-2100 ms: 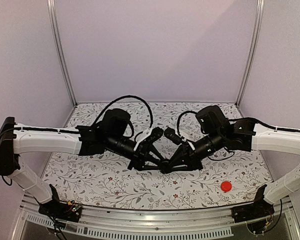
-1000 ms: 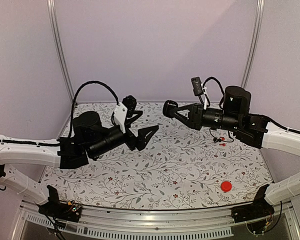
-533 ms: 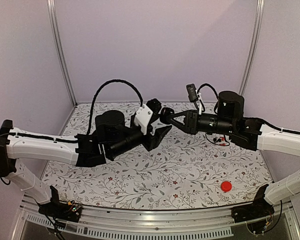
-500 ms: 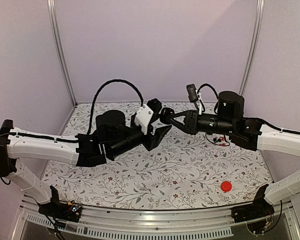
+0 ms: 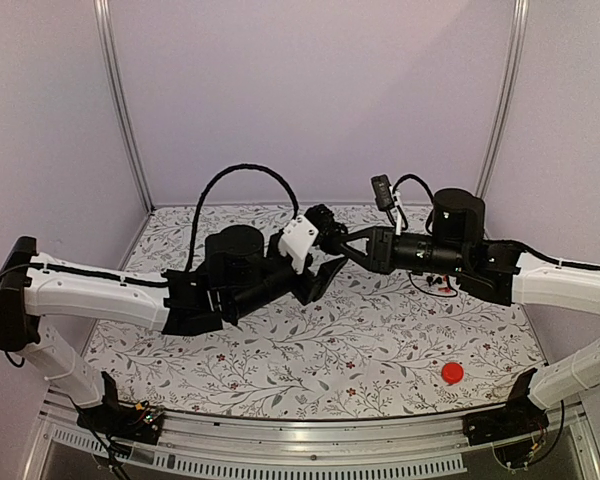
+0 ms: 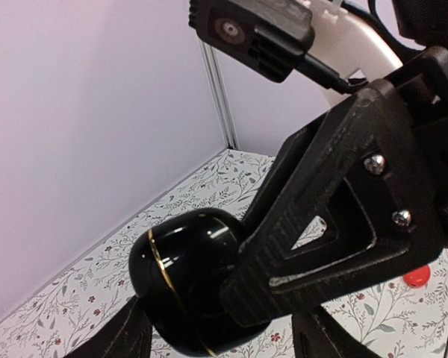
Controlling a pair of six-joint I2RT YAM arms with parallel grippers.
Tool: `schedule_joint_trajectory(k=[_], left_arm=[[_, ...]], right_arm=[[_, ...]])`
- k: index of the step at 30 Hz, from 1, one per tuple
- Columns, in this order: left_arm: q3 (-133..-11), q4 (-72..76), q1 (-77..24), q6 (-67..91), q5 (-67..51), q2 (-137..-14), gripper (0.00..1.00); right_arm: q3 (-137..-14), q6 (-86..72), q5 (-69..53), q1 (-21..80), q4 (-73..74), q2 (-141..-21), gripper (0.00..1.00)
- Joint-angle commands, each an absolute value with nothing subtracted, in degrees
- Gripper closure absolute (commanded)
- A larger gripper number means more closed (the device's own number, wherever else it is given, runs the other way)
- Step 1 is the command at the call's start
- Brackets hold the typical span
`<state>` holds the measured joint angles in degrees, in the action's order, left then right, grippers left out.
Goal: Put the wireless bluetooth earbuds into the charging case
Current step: Adjust both arms with the charging case at the center of the board.
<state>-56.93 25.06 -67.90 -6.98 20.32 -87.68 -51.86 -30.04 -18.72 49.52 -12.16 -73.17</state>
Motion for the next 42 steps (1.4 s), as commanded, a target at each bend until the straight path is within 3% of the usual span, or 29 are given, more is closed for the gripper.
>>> schedule_joint_trajectory(k=[1,13,26,31,42], left_arm=[[-58.6,27.1,-69.3,-7.6,22.8,-88.8,0.37],[-56.1,33.3,-69.9,-8.7,25.0,-88.1,0.44],[-54.1,33.7,-69.9,-11.8,24.1,-87.4,0.62],[-52.6,33.0,-69.9,-12.5,23.4,-86.3,0.64],[-49.0,29.5,-69.7,-17.2,14.0,-81.3,0.67]], right_arm=[[-51.3,-30.8,-18.3,50.1,-14.6,-73.1,0.88],[-49.2,-32.0,-19.1,50.3,-15.9,-73.6,0.86],[-48.9,-32.0,-19.5,50.3,-15.2,-72.7,0.75],[-49.0,-31.4,-19.2,50.3,-14.3,-72.2,0.66],[-50.5,-28.2,-25.1,50.3,-10.7,-71.6,0.65]])
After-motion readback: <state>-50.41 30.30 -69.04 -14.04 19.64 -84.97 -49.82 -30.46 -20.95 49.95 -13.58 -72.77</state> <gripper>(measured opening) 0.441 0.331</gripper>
